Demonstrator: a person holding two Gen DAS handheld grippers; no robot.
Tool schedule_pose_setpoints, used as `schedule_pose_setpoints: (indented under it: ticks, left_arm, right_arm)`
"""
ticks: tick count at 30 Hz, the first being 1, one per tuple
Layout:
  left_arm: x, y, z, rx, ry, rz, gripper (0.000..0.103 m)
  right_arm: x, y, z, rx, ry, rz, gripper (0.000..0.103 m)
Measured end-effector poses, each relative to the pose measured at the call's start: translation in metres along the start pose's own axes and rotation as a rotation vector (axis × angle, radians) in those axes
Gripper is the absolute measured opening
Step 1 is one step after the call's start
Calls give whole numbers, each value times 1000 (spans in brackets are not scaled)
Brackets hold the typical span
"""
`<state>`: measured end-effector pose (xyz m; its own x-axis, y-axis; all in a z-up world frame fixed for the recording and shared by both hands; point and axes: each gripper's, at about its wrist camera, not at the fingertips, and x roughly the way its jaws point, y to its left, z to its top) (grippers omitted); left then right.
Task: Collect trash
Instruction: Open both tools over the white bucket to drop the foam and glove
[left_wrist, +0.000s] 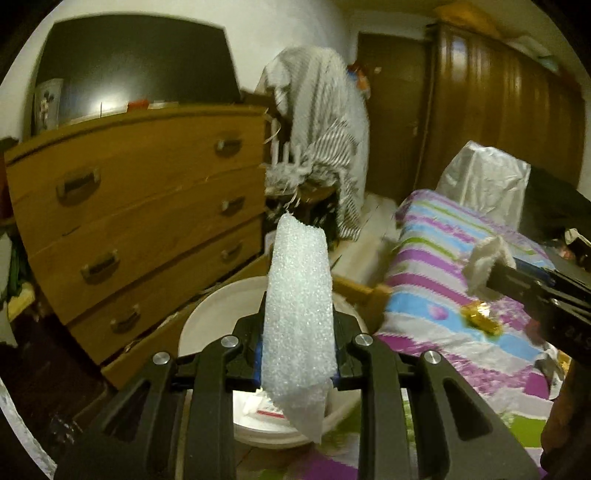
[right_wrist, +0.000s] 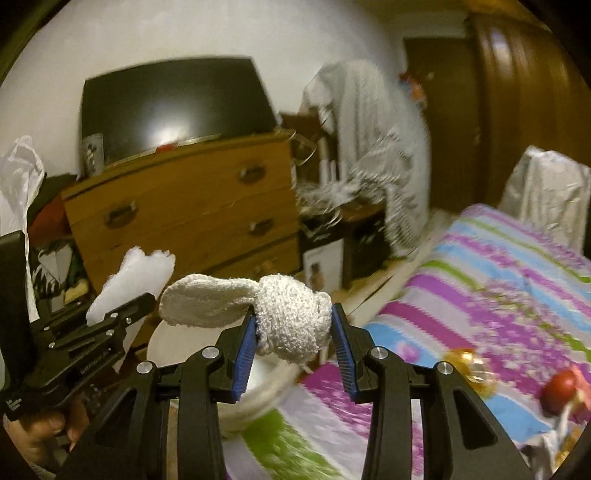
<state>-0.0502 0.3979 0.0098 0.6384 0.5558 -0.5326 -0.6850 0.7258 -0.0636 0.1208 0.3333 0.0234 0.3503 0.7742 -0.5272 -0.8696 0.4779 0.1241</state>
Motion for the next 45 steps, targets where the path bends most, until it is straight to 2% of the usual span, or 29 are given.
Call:
schedule_pose_setpoints:
  ticks: [4, 10, 16, 24, 26, 28, 29, 33, 40, 45]
  left_arm:
    - [23, 29, 0, -27, 61, 22, 23]
    - [61, 57, -6, -60, 153, 26, 23]
    - [82, 66, -15, -64, 203, 14, 23]
    - [89, 67, -18, -68, 212, 14, 24]
    - [91, 67, -18, -66, 215, 19, 25]
    - [92, 70, -19, -70, 216, 26, 36]
    - [92, 70, -19, -72, 215, 30, 43]
    - [91, 73, -22, -73, 212, 40, 49]
    - [81, 70, -25, -81, 205, 30, 49]
    - [67, 49, -29, -69, 201, -17, 49]
  right_arm:
    - [63, 19, 16, -13, 108, 46, 40]
    - [136, 25, 22, -38, 257, 90, 40]
    - [170, 28, 19, -36, 307, 90, 40]
    - [172, 22, 14, -39, 311, 92, 41]
    - [175, 21, 13, -34, 311, 94, 44]
    - [175, 18, 12, -26, 310, 96, 52]
    - [174, 17, 11, -22, 306, 95, 52]
    - [169, 11, 12, -1, 288, 96, 53]
    - [140, 1, 13, 25, 248, 97, 53]
    - [82, -17, -1, 34, 167, 69, 53]
